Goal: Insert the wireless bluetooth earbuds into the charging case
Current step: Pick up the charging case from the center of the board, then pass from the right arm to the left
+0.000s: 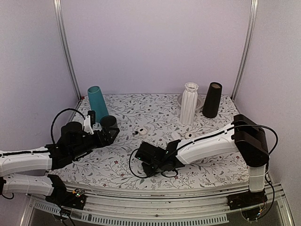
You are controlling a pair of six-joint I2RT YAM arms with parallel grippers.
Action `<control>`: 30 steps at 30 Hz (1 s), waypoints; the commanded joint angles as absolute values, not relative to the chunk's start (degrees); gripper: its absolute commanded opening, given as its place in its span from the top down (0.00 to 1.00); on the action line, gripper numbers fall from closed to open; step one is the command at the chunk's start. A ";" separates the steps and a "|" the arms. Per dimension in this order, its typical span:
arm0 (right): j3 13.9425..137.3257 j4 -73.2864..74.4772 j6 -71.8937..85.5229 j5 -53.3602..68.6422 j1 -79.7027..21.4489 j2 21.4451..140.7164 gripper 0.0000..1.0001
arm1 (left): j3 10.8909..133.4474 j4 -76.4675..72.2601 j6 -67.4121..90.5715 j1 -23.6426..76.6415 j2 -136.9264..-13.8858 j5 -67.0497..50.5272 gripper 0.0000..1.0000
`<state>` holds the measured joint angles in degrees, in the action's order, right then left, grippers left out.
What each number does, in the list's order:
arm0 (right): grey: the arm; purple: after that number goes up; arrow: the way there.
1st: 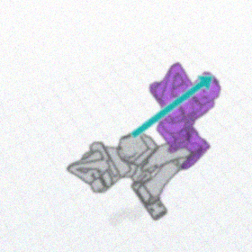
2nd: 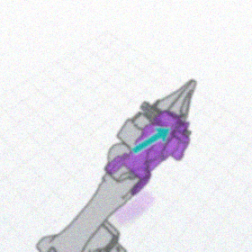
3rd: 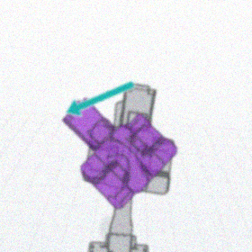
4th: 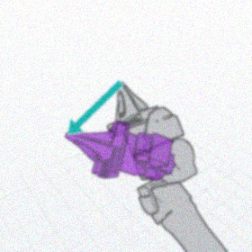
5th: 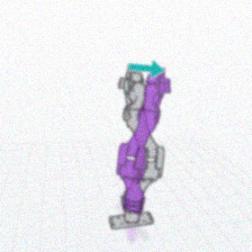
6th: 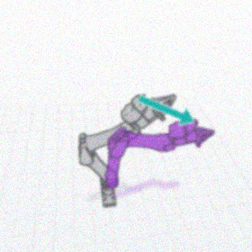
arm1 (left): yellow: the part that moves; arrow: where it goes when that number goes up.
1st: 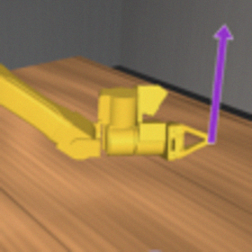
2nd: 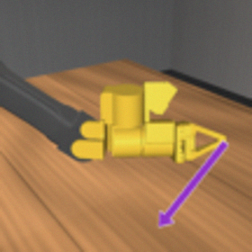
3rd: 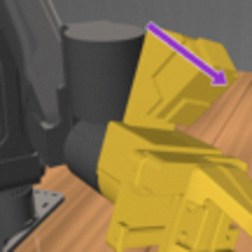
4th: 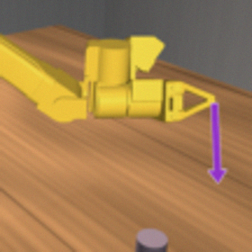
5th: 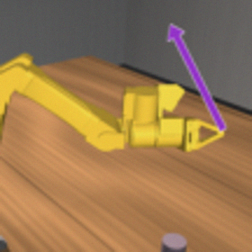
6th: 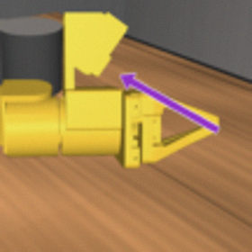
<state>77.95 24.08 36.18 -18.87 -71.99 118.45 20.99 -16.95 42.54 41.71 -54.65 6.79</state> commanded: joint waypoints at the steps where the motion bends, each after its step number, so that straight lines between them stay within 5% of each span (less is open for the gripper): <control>1: 74.49 17.83 31.84 -15.12 -71.55 113.10 0.68 | 19.80 -21.11 39.77 41.83 -54.82 2.44 0.04; 18: 58.98 0.04 25.27 24.50 -62.15 87.08 0.69 | 14.79 -57.11 18.92 46.95 -61.56 -25.29 0.13; 30: 59.39 -2.47 29.36 44.67 -59.94 81.62 0.69 | 19.88 -48.63 -13.61 63.28 -62.56 -15.29 0.11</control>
<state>58.54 -0.21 27.51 36.07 -60.29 82.91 18.15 -49.87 -0.89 60.07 -61.52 -19.46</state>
